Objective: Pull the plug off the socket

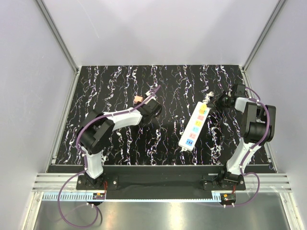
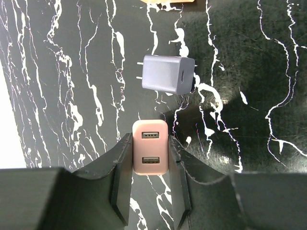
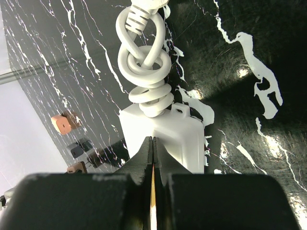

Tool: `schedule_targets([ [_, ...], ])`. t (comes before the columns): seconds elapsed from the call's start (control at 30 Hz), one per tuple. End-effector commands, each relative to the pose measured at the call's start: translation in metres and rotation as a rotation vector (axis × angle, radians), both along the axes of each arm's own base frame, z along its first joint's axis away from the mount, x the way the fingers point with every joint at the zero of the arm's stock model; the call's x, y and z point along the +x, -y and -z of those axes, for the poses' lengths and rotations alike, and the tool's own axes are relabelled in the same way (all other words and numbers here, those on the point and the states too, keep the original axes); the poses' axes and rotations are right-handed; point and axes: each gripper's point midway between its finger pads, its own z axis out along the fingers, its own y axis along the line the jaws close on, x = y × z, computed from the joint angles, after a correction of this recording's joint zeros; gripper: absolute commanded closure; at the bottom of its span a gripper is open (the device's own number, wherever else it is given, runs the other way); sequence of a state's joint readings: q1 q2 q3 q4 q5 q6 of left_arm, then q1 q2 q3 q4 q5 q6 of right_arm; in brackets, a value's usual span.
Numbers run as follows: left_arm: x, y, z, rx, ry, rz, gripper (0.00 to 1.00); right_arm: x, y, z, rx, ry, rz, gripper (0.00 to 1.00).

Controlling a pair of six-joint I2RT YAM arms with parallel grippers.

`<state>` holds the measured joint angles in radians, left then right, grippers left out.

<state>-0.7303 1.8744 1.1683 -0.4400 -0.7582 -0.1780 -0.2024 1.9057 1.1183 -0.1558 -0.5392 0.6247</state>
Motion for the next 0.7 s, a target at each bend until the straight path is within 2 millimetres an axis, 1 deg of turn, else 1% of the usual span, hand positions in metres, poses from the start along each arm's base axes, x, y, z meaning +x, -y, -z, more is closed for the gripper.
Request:
schedule_targets([
  [0.0,0.0,0.007,0.004,-0.036,-0.014,-0.015,0.88,-0.017,0.009,0.038,-0.101,-0.118,0.009,1.0],
  [0.07,-0.001,0.006,0.007,-0.033,-0.019,-0.017,0.87,-0.018,0.009,0.039,-0.101,-0.121,0.009,1.0],
  [0.2,-0.004,0.006,0.01,-0.041,-0.028,-0.019,0.76,-0.018,0.009,0.038,-0.102,-0.119,0.011,1.0],
  [0.23,-0.006,0.005,0.01,-0.044,-0.031,-0.021,0.7,-0.018,0.009,0.038,-0.101,-0.119,0.012,1.0],
  [0.3,-0.008,0.006,0.011,-0.055,-0.035,-0.02,0.64,-0.017,0.009,0.038,-0.1,-0.118,0.01,1.0],
  [0.33,-0.009,0.006,0.009,-0.066,-0.032,-0.024,0.6,-0.017,0.009,0.038,-0.1,-0.12,0.01,1.0],
  [0.4,-0.011,0.009,0.009,-0.088,-0.043,-0.017,0.58,-0.017,0.009,0.039,-0.099,-0.123,0.011,1.0],
  [0.43,-0.012,0.012,0.008,-0.105,-0.042,-0.017,0.57,-0.017,0.009,0.039,-0.102,-0.124,0.011,1.0],
  [0.47,-0.016,0.015,0.005,-0.125,-0.042,-0.008,0.52,-0.017,0.009,0.039,-0.102,-0.124,0.011,1.0],
  [0.53,-0.018,0.018,0.0,-0.137,-0.032,-0.002,0.49,-0.018,0.009,0.039,-0.102,-0.124,0.008,1.0],
  [0.57,-0.019,0.022,-0.007,-0.15,-0.014,0.003,0.46,-0.018,0.009,0.039,-0.103,-0.123,0.007,1.0],
  [0.63,-0.021,0.026,-0.011,-0.178,-0.001,-0.001,0.41,-0.018,0.009,0.039,-0.103,-0.125,0.009,1.0],
  [0.67,-0.022,0.03,-0.014,-0.191,0.002,0.007,0.4,-0.019,0.009,0.039,-0.104,-0.126,0.008,1.0],
])
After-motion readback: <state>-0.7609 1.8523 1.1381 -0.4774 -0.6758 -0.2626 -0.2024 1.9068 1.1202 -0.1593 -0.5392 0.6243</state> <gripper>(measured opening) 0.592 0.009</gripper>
